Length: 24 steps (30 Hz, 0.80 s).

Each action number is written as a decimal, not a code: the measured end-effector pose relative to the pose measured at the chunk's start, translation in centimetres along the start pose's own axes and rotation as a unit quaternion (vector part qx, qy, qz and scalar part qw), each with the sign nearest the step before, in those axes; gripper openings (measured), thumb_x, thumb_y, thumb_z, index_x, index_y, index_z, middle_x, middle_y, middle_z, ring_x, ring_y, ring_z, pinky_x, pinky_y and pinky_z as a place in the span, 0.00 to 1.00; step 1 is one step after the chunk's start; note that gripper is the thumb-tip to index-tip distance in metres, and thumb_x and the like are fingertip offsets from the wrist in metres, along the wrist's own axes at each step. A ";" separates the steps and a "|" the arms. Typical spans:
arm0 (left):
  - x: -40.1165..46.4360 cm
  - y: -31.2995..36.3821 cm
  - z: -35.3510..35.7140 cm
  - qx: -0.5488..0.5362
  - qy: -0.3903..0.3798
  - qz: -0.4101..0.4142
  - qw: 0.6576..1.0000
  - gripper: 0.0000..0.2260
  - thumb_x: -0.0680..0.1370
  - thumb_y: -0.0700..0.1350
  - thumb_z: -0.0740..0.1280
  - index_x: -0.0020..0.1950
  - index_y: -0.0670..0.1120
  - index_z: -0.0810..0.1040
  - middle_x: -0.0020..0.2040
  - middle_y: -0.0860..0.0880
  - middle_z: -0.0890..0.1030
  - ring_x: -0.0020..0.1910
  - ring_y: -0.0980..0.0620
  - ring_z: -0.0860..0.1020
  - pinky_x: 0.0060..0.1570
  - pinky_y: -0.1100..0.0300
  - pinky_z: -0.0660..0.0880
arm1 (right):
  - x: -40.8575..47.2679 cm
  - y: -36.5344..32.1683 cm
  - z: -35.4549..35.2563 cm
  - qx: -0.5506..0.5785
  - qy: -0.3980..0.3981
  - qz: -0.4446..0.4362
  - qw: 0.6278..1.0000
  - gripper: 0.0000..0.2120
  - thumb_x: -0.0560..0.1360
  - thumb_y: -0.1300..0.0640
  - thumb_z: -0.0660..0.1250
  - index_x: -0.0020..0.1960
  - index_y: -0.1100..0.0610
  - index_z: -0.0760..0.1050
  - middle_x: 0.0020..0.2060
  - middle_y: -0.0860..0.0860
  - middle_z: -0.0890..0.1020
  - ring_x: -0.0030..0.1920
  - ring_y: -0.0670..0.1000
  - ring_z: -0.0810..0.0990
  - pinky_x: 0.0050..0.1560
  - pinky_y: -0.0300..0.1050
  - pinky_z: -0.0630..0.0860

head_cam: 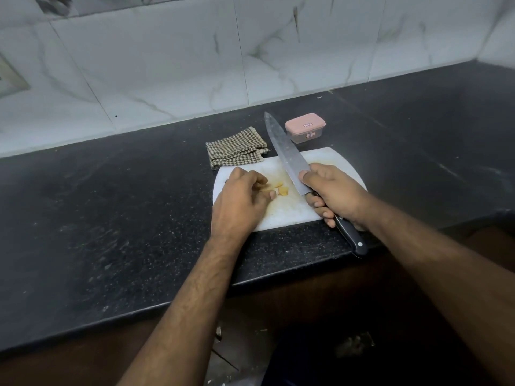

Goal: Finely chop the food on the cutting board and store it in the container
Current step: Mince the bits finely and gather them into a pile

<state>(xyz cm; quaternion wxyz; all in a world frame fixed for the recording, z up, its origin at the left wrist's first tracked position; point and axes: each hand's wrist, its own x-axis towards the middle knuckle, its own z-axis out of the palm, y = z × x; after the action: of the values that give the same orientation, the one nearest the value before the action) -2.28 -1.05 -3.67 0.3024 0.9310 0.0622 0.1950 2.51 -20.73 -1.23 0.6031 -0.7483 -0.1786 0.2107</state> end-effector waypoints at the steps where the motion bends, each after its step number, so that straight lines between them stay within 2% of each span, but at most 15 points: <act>1: 0.0 0.0 0.0 0.009 -0.001 -0.015 1.000 0.15 0.77 0.56 0.74 0.60 0.52 0.79 0.54 0.57 0.74 0.48 0.58 0.77 0.47 0.54 0.78 | 0.0 0.0 0.0 0.000 0.003 -0.001 1.000 0.12 0.85 0.50 0.57 0.45 0.52 0.71 0.26 0.49 0.69 0.21 0.47 0.63 0.20 0.39 0.66; 4: 0.1 0.1 0.0 0.046 0.017 -0.027 0.998 0.19 0.76 0.58 0.74 0.62 0.54 0.75 0.55 0.55 0.73 0.50 0.54 0.77 0.45 0.55 0.74 | 0.0 -0.1 0.2 -0.013 0.007 -0.003 1.000 0.11 0.85 0.50 0.57 0.46 0.53 0.70 0.26 0.49 0.69 0.21 0.46 0.63 0.20 0.39 0.66; 6: 0.1 0.2 0.2 0.071 0.026 -0.008 0.997 0.16 0.78 0.56 0.72 0.62 0.53 0.74 0.56 0.54 0.73 0.51 0.52 0.77 0.45 0.55 0.71 | 0.0 -0.1 0.3 -0.029 0.009 -0.005 1.000 0.11 0.85 0.50 0.57 0.46 0.53 0.70 0.26 0.49 0.70 0.21 0.46 0.63 0.19 0.39 0.66; 10: 0.2 0.3 0.4 0.086 0.035 0.017 0.996 0.06 0.80 0.52 0.71 0.53 0.51 0.79 0.52 0.54 0.73 0.48 0.52 0.77 0.43 0.56 0.71 | 0.1 -0.1 0.5 -0.043 0.019 -0.006 0.999 0.12 0.85 0.50 0.57 0.45 0.52 0.70 0.26 0.49 0.70 0.21 0.46 0.63 0.20 0.39 0.66; 16: 0.2 -0.1 0.7 0.140 0.071 0.115 0.981 0.08 0.83 0.48 0.66 0.52 0.44 0.82 0.49 0.48 0.75 0.50 0.46 0.73 0.46 0.49 0.71 | 0.1 -0.2 0.8 -0.064 0.032 0.001 0.997 0.11 0.84 0.50 0.57 0.46 0.54 0.70 0.27 0.49 0.70 0.21 0.46 0.64 0.20 0.39 0.66; 18: 0.1 0.3 0.8 0.179 0.057 0.128 0.974 0.10 0.83 0.49 0.64 0.57 0.47 0.83 0.53 0.48 0.75 0.54 0.46 0.72 0.49 0.52 0.67 | 0.0 -0.3 1.0 -0.069 0.040 0.002 0.997 0.11 0.84 0.51 0.57 0.46 0.55 0.70 0.26 0.49 0.70 0.21 0.46 0.64 0.21 0.40 0.67; 21: 0.5 1.4 0.7 0.218 0.017 0.124 0.968 0.13 0.84 0.51 0.62 0.64 0.51 0.81 0.61 0.47 0.73 0.62 0.45 0.69 0.57 0.49 0.64 | -0.2 -0.4 1.1 -0.076 0.049 0.000 0.996 0.11 0.83 0.51 0.57 0.46 0.55 0.69 0.26 0.49 0.70 0.21 0.46 0.64 0.21 0.40 0.67; 24: 1.8 2.9 0.4 0.241 -0.037 0.125 0.962 0.12 0.83 0.50 0.63 0.62 0.53 0.83 0.59 0.48 0.73 0.63 0.45 0.68 0.61 0.47 0.62 | -0.5 -0.4 1.3 -0.079 0.051 -0.004 0.996 0.11 0.84 0.51 0.56 0.46 0.55 0.69 0.26 0.49 0.71 0.21 0.46 0.64 0.20 0.40 0.67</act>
<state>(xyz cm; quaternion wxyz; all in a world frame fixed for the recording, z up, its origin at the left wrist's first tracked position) -0.44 -3.16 -1.65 0.0440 0.9833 -0.0205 0.1755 1.44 -19.81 -1.01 0.5511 -0.8027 -0.1668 0.1556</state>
